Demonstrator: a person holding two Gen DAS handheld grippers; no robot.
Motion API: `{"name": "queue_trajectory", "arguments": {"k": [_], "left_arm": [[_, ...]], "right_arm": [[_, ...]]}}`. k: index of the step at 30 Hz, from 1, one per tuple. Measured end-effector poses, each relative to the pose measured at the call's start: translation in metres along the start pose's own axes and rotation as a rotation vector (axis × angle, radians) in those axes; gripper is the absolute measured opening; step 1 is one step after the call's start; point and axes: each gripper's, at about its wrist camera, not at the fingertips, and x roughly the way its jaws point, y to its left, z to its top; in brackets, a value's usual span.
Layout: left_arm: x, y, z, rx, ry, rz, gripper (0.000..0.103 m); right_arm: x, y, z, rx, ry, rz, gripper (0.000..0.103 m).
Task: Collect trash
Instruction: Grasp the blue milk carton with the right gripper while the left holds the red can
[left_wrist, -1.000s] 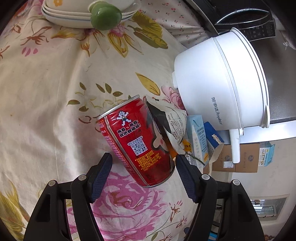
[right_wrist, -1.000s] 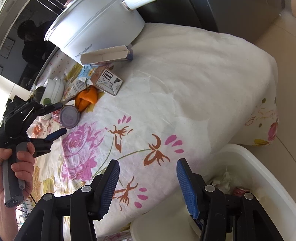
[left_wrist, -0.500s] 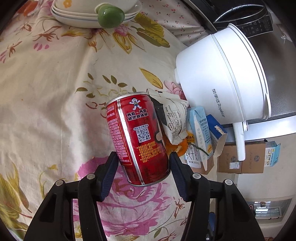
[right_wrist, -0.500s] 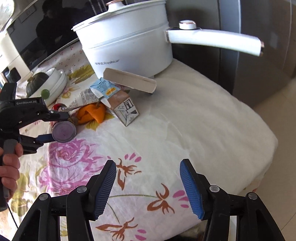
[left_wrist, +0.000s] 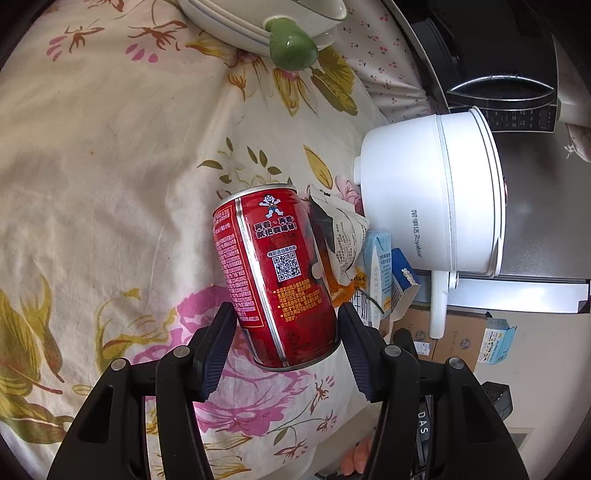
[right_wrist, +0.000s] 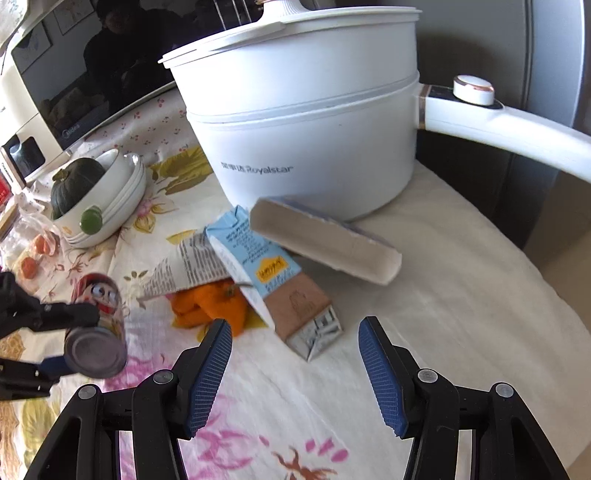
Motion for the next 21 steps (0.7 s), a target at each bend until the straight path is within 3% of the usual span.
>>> {"name": "queue_trajectory", "arguments": {"k": [3, 6, 8, 11, 13, 21], "left_arm": [[-0.002, -0.001, 0.002, -0.01, 0.008, -0.026, 0.059], [-0.005, -0.005, 0.002, 0.003, -0.008, -0.021, 0.059], [-0.005, -0.004, 0.001, -0.004, -0.007, -0.024, 0.059], [-0.003, 0.0, 0.001, -0.023, 0.012, -0.032, 0.059], [-0.002, 0.002, 0.001, -0.037, 0.016, -0.034, 0.059], [-0.003, -0.004, 0.0, -0.019, -0.009, -0.019, 0.059]], "right_arm": [[0.008, 0.01, 0.016, -0.054, -0.015, -0.017, 0.057], [0.022, 0.022, 0.013, -0.124, 0.058, -0.028, 0.053], [0.031, 0.027, 0.01, -0.179, 0.06, -0.119, 0.053], [0.038, 0.032, 0.014, -0.203, 0.065, -0.152, 0.05], [0.037, 0.035, 0.013, -0.205, 0.067, -0.152, 0.044], [0.031, 0.041, 0.009, -0.235, 0.084, -0.111, 0.044]]}}
